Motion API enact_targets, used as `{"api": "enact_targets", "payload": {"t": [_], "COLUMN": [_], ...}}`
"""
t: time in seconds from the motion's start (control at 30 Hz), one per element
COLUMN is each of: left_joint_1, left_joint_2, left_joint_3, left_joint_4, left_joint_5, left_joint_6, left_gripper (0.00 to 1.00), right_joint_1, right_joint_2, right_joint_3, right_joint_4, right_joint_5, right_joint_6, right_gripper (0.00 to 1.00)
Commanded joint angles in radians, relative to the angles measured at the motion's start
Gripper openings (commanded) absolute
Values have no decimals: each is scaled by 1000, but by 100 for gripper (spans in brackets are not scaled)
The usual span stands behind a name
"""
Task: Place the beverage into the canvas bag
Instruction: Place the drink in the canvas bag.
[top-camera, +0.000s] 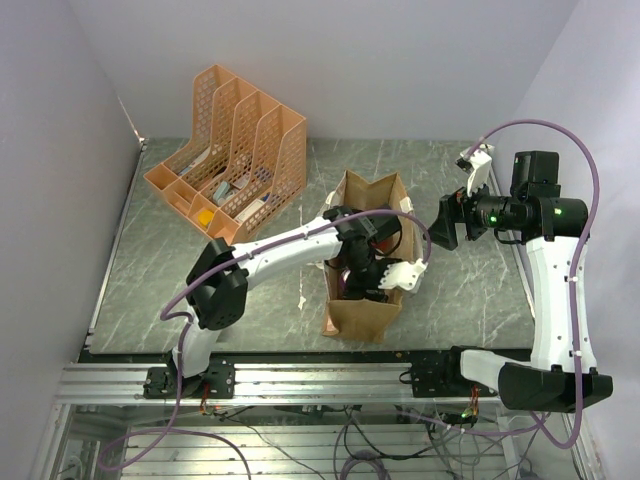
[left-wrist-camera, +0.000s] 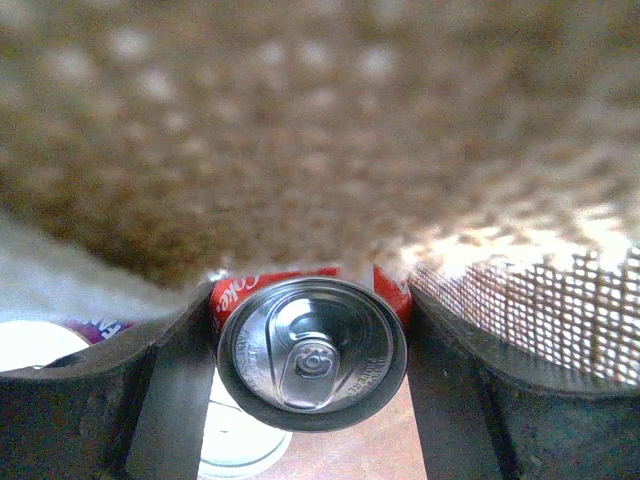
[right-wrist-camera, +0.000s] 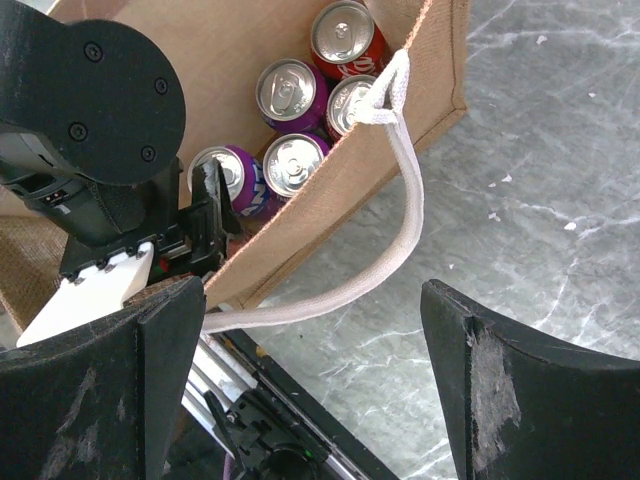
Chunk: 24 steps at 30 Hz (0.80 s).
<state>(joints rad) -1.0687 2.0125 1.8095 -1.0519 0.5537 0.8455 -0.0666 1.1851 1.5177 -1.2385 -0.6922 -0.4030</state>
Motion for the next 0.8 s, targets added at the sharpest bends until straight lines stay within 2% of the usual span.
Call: {"api": "enact_targets", "payload": {"t": [0.0, 0.23, 0.6, 0.77], "left_joint_1": [-31, -60, -62, -62], "left_joint_2": [14, 17, 37, 30], "left_joint_3": [-38, -67, 100, 119], "left_joint_4": [-94, -118, -355, -386], "left_joint_5": [10, -26, -16, -39], "left_joint_6": [-9, 1, 109, 101], "left_gripper": [13, 13, 7, 7], "right_joint_1": [-9, -10, -10, -12], "right_joint_2": [-12, -8, -24, -28], "right_joint_3": [-5, -7, -28, -32], "right_joint_4": [14, 16, 16, 16], "right_joint_5": [-20, -20, -17, -17], "right_joint_6": [9, 12, 15, 15], "right_gripper": [89, 89, 89, 89]}}
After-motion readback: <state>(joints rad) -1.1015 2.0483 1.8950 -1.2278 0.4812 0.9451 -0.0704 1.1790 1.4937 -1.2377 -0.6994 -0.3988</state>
